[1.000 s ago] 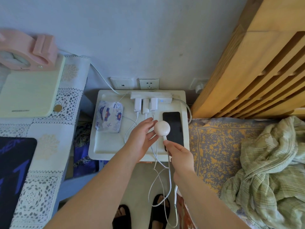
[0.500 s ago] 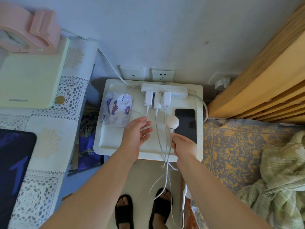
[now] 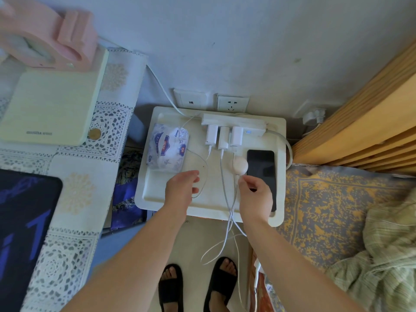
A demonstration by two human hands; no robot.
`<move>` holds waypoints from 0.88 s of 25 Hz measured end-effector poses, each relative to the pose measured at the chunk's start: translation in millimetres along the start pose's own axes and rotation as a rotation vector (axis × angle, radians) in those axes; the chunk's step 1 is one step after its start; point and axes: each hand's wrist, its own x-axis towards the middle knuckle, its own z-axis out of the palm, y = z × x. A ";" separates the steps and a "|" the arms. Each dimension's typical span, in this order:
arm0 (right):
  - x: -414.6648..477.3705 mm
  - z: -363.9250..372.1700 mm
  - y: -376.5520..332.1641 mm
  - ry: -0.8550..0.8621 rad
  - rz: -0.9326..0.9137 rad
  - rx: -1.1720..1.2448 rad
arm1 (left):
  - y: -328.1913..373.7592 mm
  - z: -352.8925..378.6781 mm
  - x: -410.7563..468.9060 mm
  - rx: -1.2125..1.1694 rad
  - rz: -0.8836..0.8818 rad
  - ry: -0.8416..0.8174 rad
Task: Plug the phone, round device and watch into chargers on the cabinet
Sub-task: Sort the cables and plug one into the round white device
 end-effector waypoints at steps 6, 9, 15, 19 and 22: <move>-17.0 22.7 -17.3 -0.208 -0.175 -0.067 | -15.7 -1.7 -12.0 0.226 0.077 -0.072; -23.6 38.2 -18.0 -0.349 -0.140 -0.043 | -18.9 -9.9 -23.3 0.216 0.064 -0.129; -32.5 45.7 -22.4 -0.378 0.014 0.051 | -29.0 -19.4 -38.4 0.149 -0.002 -0.180; -56.1 28.3 -18.6 -0.267 -0.061 0.180 | -12.8 -23.8 -37.0 0.051 0.031 -0.132; -75.6 14.6 -11.5 -0.228 -0.086 0.227 | 6.9 -20.3 -34.1 -0.093 0.017 -0.213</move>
